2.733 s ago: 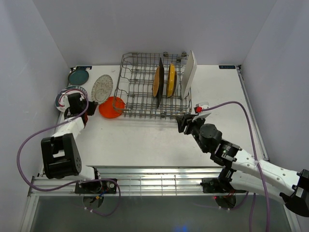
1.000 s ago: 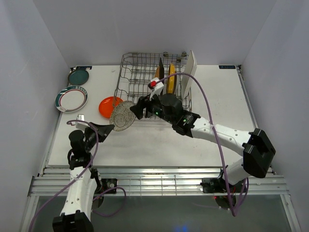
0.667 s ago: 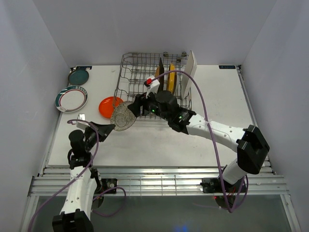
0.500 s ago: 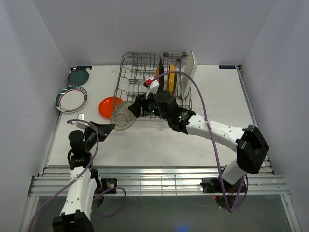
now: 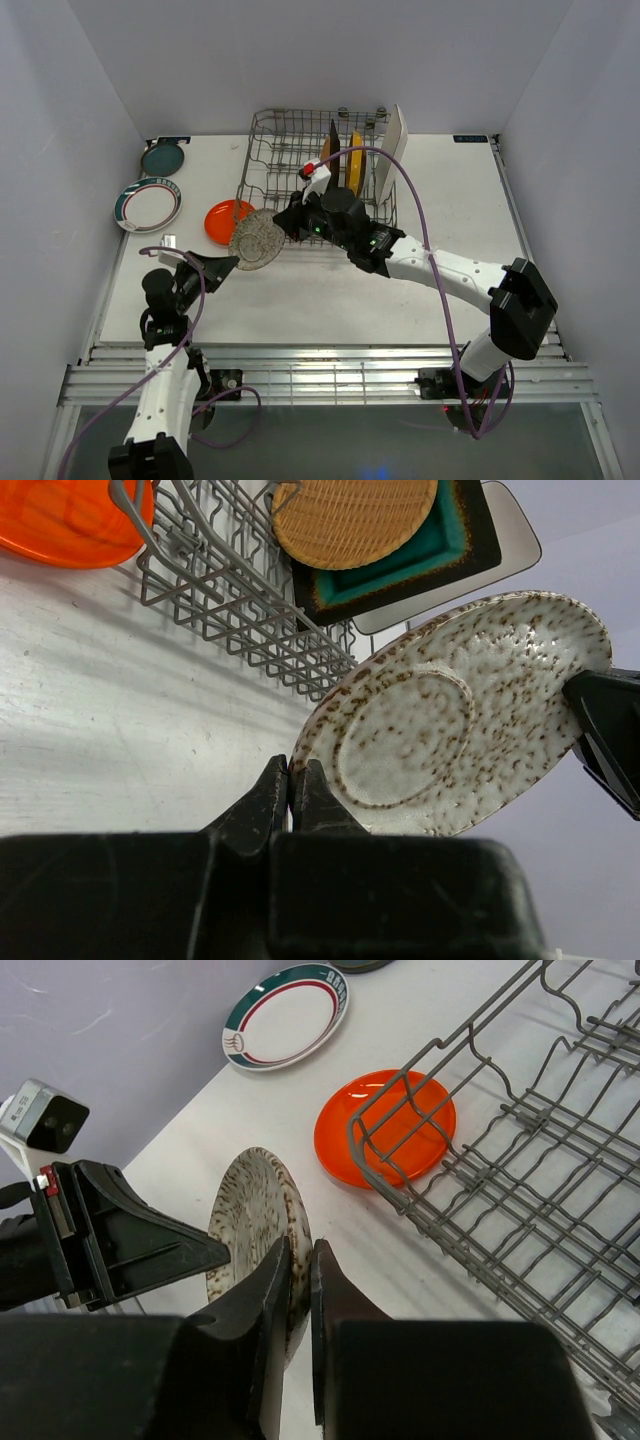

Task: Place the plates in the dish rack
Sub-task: Insert the plate into the dish rack.

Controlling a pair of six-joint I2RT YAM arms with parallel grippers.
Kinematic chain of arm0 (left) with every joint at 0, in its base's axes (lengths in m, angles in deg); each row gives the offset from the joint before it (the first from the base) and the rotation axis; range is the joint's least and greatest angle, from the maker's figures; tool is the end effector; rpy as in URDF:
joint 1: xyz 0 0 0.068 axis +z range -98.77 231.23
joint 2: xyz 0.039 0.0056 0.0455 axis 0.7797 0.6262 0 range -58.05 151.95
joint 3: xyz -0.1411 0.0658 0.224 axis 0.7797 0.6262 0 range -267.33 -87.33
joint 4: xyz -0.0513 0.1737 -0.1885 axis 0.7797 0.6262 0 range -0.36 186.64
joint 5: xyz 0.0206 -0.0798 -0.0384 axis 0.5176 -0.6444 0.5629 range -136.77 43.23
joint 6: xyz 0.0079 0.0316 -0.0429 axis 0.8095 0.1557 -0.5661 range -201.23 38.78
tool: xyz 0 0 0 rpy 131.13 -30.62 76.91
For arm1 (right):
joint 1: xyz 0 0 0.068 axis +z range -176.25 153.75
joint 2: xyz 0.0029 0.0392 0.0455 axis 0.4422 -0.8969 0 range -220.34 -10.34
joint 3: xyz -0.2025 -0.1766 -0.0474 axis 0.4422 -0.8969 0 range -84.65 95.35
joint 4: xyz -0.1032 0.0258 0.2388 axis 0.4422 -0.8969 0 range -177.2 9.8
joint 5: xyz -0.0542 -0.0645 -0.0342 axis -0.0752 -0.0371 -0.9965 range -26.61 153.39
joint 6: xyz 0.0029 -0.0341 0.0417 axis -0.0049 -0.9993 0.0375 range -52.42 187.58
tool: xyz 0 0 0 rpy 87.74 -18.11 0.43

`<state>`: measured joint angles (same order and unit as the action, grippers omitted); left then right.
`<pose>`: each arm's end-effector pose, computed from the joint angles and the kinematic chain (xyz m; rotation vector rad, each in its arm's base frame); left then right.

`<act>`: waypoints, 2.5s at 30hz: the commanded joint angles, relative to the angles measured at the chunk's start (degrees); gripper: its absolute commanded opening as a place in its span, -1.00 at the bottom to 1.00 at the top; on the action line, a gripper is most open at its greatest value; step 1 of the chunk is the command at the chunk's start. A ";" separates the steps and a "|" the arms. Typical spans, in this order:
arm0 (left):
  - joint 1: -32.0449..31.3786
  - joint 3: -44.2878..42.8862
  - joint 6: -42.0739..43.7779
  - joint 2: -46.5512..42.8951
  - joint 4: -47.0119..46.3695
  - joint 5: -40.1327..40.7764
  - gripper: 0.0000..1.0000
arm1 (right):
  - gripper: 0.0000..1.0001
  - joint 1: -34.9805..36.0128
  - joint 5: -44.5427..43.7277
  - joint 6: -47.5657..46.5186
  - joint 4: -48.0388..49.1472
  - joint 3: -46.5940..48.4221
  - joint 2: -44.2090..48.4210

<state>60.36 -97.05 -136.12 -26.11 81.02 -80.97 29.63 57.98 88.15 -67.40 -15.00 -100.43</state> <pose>0.1474 0.0034 0.1917 -0.6021 1.8093 -1.0924 0.2157 0.3121 0.3337 -0.4717 1.7265 0.9015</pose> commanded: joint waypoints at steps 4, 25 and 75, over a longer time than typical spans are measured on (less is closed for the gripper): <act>-0.25 -0.13 -1.00 0.31 -3.86 -0.96 -1.00 | -0.84 -0.24 -0.57 -0.28 -0.23 1.54 1.93; -0.25 -1.27 0.14 4.18 -5.09 -3.95 -0.51 | -0.84 -5.43 -1.80 -3.35 -0.14 0.84 7.03; -0.25 0.14 0.84 7.96 -7.64 -4.92 0.88 | -0.84 -6.74 -54.27 -37.62 1.35 52.78 -39.90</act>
<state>60.01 -97.03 -136.05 -18.07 74.53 -85.03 22.94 7.52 54.47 -74.26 33.65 -139.64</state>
